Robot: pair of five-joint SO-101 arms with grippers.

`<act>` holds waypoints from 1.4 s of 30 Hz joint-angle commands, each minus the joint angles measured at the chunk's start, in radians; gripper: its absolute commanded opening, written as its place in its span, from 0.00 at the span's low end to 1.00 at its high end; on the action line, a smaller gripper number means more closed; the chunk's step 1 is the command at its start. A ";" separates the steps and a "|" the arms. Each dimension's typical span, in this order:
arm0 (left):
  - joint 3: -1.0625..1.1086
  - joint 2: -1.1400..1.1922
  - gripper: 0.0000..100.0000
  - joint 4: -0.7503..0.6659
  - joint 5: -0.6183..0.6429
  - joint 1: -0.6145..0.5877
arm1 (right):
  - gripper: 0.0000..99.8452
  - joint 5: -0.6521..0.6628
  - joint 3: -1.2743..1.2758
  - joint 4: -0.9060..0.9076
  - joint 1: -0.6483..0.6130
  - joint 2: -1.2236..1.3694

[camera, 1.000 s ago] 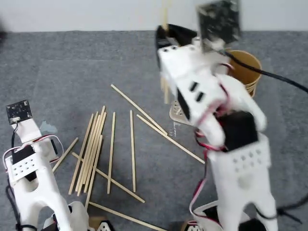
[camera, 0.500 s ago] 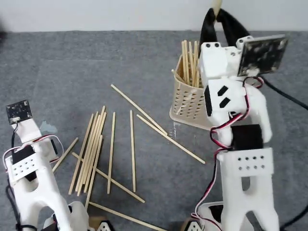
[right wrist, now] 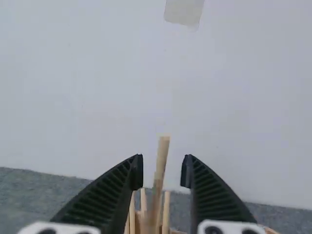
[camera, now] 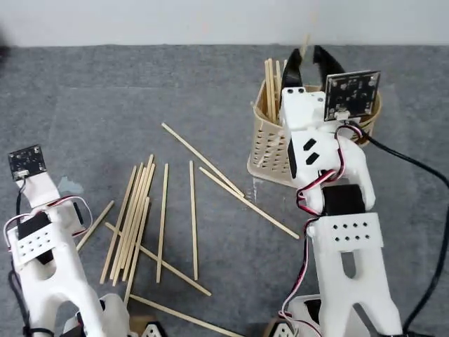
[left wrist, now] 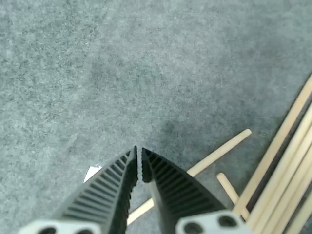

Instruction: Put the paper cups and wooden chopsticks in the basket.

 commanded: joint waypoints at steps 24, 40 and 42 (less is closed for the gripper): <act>-0.001 -0.035 0.02 -0.018 -0.005 0.009 | 0.01 -0.245 0.126 0.803 -0.332 -0.028; -0.450 0.071 0.02 0.427 -0.199 0.351 | 0.01 -0.249 0.390 0.581 -0.255 -0.027; -0.562 0.166 0.02 0.503 -0.201 0.393 | 0.01 -0.249 0.390 0.581 -0.255 -0.027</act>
